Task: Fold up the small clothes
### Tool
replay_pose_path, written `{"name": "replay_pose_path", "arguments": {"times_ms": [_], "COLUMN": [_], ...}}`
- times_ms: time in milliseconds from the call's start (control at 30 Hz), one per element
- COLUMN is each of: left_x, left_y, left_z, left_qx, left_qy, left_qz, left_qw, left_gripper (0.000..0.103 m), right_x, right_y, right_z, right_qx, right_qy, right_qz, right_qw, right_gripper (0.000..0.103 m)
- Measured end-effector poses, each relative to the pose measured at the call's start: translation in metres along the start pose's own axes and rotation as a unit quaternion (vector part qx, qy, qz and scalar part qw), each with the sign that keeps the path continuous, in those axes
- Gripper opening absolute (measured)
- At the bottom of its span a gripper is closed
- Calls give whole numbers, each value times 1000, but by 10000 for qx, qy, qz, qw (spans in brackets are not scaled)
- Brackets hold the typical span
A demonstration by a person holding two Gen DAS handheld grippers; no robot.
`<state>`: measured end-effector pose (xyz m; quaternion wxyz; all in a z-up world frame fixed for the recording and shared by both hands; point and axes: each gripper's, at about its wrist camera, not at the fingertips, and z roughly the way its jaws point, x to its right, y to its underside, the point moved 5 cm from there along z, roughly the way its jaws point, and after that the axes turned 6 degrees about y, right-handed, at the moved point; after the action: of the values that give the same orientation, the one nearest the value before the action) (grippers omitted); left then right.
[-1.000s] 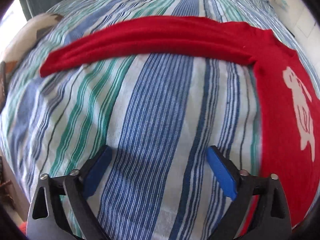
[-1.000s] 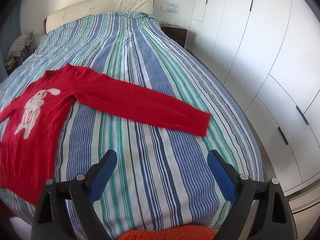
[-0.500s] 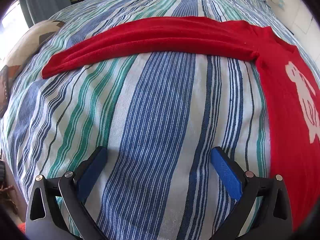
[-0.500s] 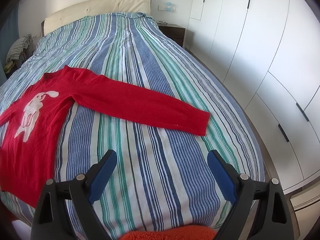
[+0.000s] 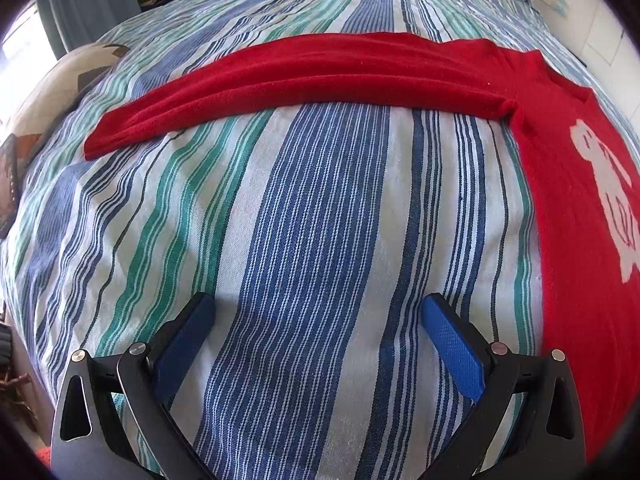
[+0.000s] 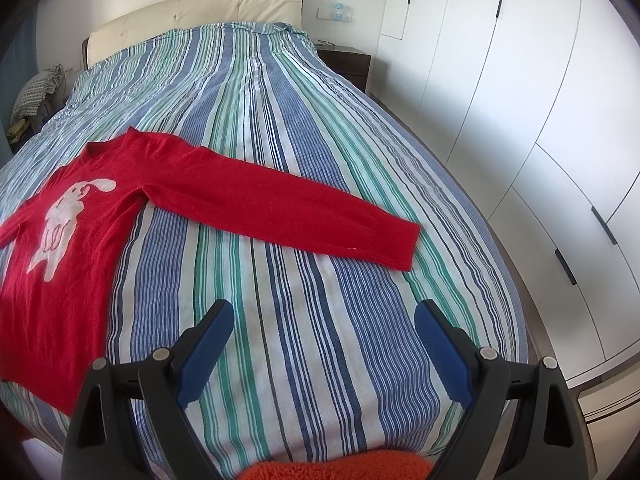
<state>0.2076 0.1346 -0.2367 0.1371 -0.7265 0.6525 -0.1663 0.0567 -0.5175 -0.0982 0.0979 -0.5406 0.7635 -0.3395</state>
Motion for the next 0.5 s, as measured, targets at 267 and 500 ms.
{"name": "replay_pose_path", "arguments": {"times_ms": [267,500], "left_x": [-1,-1], "left_y": [0,0], "left_z": [-1,-2], "left_qx": [47,72], "left_qy": [68,118], "left_qz": [58,91], "left_qw": [9999,9999], "left_gripper": [103,103], "right_x": [0,0], "right_y": [1,1], "right_z": [0,0], "right_qx": [-12,-46], "right_qy": [7,14], "right_qz": [-16,-38], "right_qw": [10000,10000], "right_gripper": [91,91]}}
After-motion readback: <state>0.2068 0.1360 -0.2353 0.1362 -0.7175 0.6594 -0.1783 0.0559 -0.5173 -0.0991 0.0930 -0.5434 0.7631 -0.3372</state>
